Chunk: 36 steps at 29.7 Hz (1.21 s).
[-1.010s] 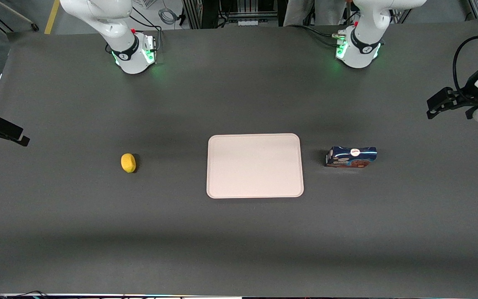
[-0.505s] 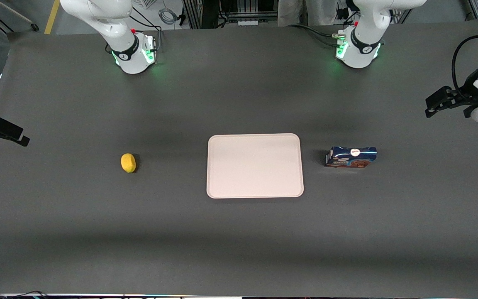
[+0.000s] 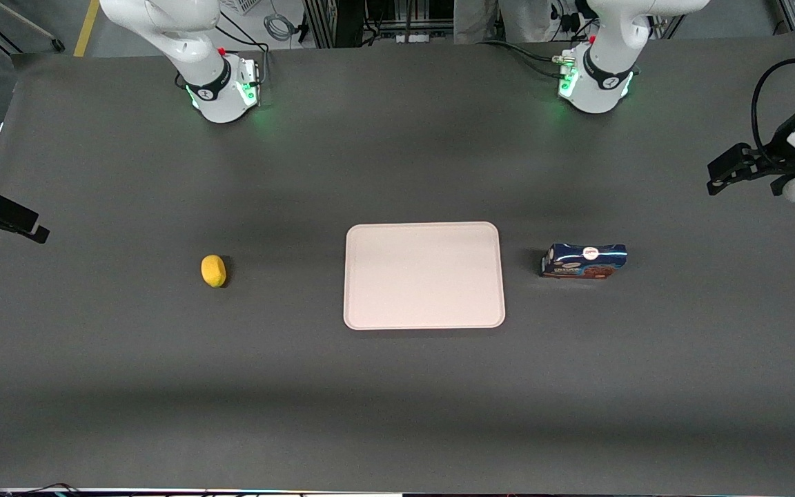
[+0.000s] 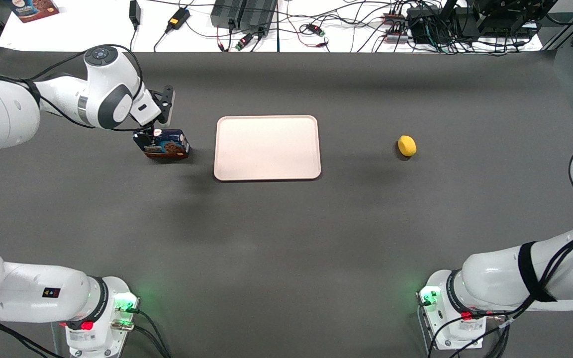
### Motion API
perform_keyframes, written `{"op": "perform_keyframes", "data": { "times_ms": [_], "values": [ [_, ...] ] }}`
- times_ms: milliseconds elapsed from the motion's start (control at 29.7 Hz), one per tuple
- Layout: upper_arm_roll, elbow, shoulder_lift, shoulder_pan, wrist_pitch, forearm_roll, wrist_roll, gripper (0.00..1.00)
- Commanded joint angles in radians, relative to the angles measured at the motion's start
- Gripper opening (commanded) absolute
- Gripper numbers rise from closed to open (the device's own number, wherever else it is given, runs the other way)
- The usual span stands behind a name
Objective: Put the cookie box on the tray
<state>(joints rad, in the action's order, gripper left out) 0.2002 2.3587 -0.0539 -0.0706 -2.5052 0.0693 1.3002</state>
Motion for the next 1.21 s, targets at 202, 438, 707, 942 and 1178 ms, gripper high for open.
{"op": "perform_keyframes", "data": {
  "times_ms": [202, 438, 707, 942, 1178],
  "values": [
    [-0.004, 0.01, -0.057, 0.015, -0.109, 0.036, 0.007, 1.0],
    [-0.01, 0.008, -0.063, 0.017, -0.113, 0.049, 0.008, 1.0],
    [-0.025, 0.017, -0.09, 0.017, -0.146, 0.064, 0.007, 1.0],
    [-0.025, 0.036, -0.127, 0.017, -0.211, 0.064, 0.007, 1.0],
    [-0.027, 0.047, -0.173, 0.018, -0.273, 0.064, 0.01, 1.0]
  ]
}}
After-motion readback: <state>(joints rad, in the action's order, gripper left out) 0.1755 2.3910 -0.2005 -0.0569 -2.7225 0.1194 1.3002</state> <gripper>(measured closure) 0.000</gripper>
